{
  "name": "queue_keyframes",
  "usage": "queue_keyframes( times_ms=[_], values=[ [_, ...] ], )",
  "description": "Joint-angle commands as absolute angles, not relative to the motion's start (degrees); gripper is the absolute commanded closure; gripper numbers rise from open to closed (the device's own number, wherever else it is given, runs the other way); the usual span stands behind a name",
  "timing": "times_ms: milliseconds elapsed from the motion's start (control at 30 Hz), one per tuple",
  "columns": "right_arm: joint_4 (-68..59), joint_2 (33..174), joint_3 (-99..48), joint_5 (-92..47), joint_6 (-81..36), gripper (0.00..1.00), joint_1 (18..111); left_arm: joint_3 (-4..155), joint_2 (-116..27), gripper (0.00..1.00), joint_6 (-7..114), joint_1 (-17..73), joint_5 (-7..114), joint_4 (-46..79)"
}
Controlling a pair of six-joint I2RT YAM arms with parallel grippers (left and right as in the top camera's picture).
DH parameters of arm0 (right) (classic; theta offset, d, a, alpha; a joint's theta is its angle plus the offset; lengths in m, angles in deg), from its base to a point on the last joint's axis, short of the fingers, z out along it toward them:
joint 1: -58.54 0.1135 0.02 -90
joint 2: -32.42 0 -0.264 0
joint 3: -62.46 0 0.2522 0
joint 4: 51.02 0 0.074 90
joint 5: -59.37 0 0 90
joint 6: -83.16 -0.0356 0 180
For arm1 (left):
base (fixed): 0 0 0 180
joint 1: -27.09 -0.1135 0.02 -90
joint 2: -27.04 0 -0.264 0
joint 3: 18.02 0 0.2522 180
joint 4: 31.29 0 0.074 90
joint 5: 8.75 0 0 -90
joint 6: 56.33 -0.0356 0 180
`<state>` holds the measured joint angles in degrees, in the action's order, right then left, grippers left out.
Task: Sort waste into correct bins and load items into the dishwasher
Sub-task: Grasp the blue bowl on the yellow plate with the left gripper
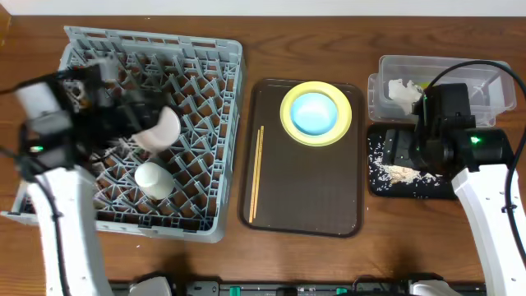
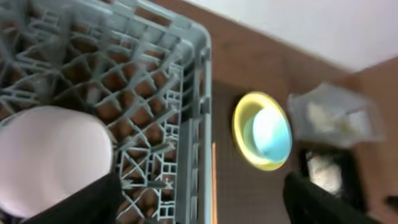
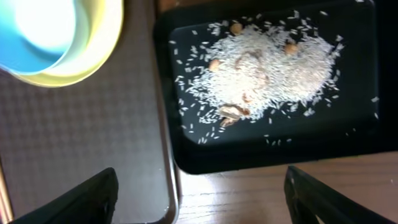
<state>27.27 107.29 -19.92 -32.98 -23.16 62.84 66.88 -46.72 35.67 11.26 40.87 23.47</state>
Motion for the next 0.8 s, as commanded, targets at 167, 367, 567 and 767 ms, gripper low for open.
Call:
queue_keyframes(
  times_ms=[167, 367, 567, 767],
  values=[
    [28.4, 105.6, -20.3, -35.6, -26.5, 0.12, 57.4, 79.4, -53.5, 0.11, 38.6, 39.0, 67.0, 23.6],
    [29.9, 103.8, -20.3, -35.5, -26.5, 0.08, 52.6, 82.0, -64.9, 0.09, 34.4, 52.9, 71.9, 14.8],
    [30.6, 103.8, -20.3, -35.5, -25.0, 0.08, 52.2, 82.0, -76.0, 0.09, 34.3, 61.3, 71.9, 5.2],
    [30.8, 103.8, -20.3, -35.5, -24.6, 0.05, 52.2, 82.0, -85.6, 0.08, 30.5, 66.7, 71.9, 0.7]
  ],
)
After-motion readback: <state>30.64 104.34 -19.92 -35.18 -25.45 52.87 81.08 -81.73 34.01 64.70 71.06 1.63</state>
